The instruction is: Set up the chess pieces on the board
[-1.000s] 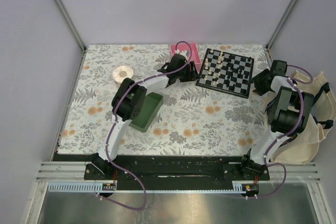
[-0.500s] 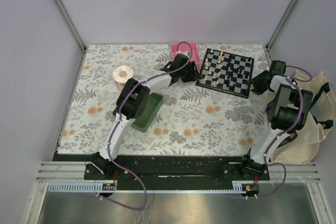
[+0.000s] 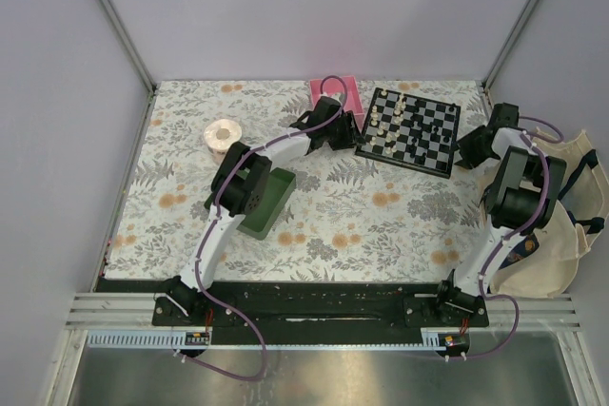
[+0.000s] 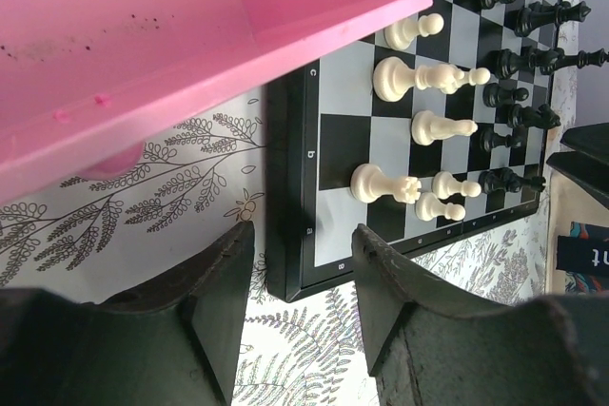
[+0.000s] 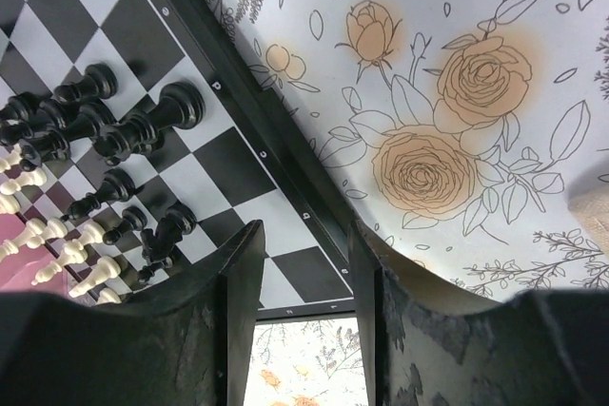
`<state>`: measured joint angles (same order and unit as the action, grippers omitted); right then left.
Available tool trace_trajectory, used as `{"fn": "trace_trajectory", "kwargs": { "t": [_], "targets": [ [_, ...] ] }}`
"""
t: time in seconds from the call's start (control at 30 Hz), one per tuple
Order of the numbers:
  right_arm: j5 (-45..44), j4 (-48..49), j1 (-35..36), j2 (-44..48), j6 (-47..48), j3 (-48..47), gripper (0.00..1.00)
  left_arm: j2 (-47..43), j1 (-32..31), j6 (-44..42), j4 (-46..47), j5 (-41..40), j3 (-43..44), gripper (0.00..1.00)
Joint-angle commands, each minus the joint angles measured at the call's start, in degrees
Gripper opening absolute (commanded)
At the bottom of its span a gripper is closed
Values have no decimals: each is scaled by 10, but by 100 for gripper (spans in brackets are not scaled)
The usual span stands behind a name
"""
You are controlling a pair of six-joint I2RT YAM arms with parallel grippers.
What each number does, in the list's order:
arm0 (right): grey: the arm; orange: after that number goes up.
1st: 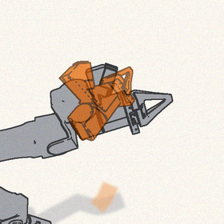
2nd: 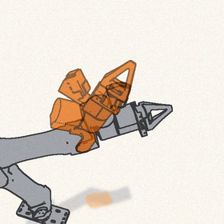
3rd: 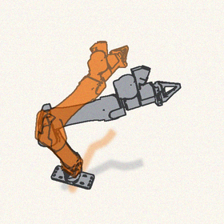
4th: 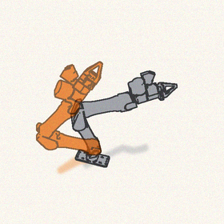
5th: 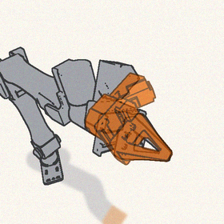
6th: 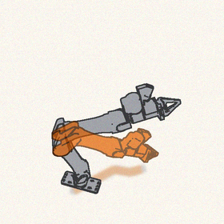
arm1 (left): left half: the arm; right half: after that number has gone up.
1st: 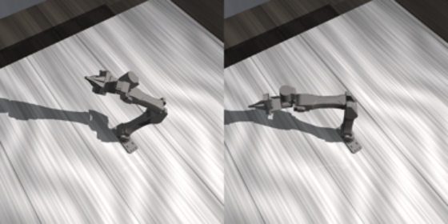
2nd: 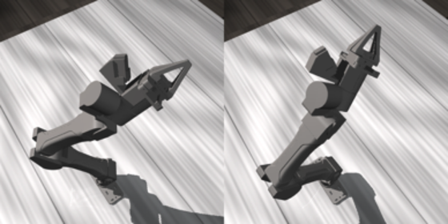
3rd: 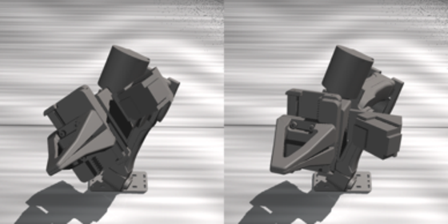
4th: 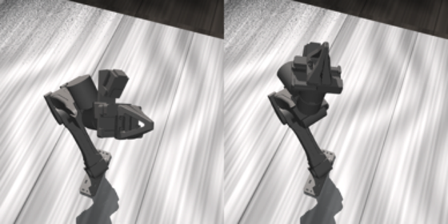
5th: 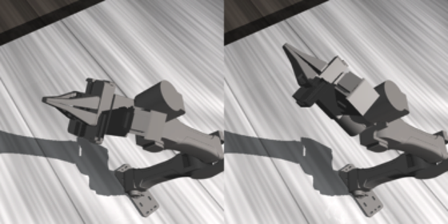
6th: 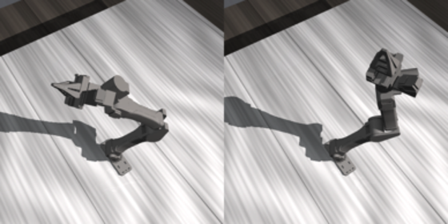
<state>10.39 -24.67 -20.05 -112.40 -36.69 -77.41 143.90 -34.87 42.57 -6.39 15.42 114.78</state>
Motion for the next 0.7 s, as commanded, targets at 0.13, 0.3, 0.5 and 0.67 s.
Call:
{"fn": "trace_trajectory", "kwargs": {
  "t": [0.13,0.3,0.5,0.67],
  "targets": [
    [42,-64,-4,-19,-16,-38,47,-2,3,5,2,17,19,48],
    [49,-93,-3,-29,-10,-56,40,1,3,8,2,22,26,46],
    [21,-113,-5,-19,2,-51,54,-1,4,5,2,26,28,47],
    [-42,-147,-5,-19,23,-73,54,-2,4,5,-1,29,33,47]
  ]
}}
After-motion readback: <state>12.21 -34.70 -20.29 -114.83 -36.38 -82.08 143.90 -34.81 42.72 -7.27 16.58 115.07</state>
